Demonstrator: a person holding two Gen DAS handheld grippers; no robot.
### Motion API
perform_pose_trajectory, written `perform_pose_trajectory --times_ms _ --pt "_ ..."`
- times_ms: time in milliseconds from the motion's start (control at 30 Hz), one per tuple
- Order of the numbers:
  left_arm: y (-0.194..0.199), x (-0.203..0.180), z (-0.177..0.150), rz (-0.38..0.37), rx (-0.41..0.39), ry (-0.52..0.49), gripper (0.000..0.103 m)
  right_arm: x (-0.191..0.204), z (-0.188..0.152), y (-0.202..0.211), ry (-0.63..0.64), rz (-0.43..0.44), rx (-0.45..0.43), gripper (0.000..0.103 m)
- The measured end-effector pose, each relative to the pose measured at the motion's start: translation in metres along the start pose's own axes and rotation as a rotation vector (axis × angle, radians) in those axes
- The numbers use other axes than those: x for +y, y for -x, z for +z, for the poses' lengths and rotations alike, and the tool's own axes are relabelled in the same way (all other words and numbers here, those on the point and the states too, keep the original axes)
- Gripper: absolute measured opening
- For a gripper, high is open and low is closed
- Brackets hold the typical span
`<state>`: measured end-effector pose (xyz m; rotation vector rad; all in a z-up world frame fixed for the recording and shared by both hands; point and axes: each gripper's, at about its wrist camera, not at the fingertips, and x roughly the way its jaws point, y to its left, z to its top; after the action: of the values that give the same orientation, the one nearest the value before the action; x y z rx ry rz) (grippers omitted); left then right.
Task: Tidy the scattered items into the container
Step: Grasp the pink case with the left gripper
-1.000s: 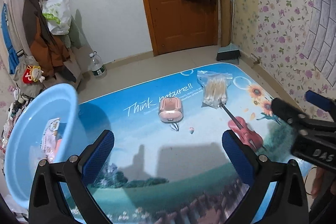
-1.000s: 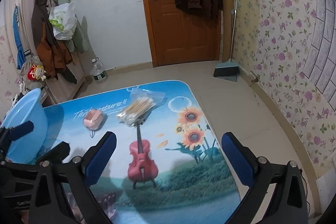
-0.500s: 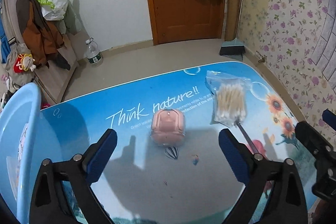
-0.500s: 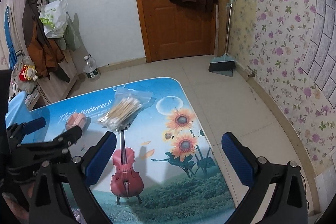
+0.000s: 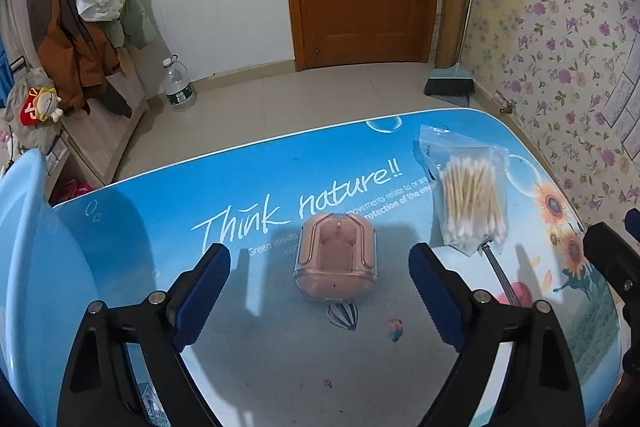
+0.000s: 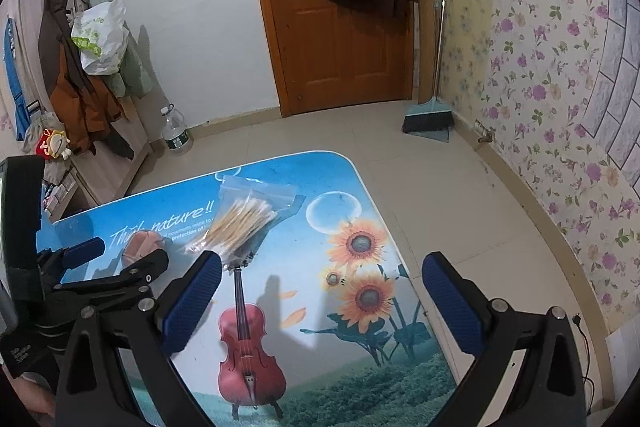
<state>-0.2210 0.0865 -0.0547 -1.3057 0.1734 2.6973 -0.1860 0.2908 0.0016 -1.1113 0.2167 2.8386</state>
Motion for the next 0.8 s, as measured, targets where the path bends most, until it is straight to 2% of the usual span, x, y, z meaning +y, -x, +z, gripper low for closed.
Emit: perform_pose_trajectory --times_ms 67,567,800 --pt "-0.002 0.001 0.0 -0.002 0.007 0.002 0.082 -0.001 -0.001 -0.003 -0.005 0.002 0.005 0.102" --pt "-0.014 -0.001 0.002 0.0 0.027 0.001 0.072 0.0 -0.005 -0.014 -0.006 0.002 0.029 0.102" --pt "-0.012 -0.001 0.002 -0.018 0.019 0.007 0.046 0.002 -0.005 -0.019 -0.005 -0.001 0.04 0.102"
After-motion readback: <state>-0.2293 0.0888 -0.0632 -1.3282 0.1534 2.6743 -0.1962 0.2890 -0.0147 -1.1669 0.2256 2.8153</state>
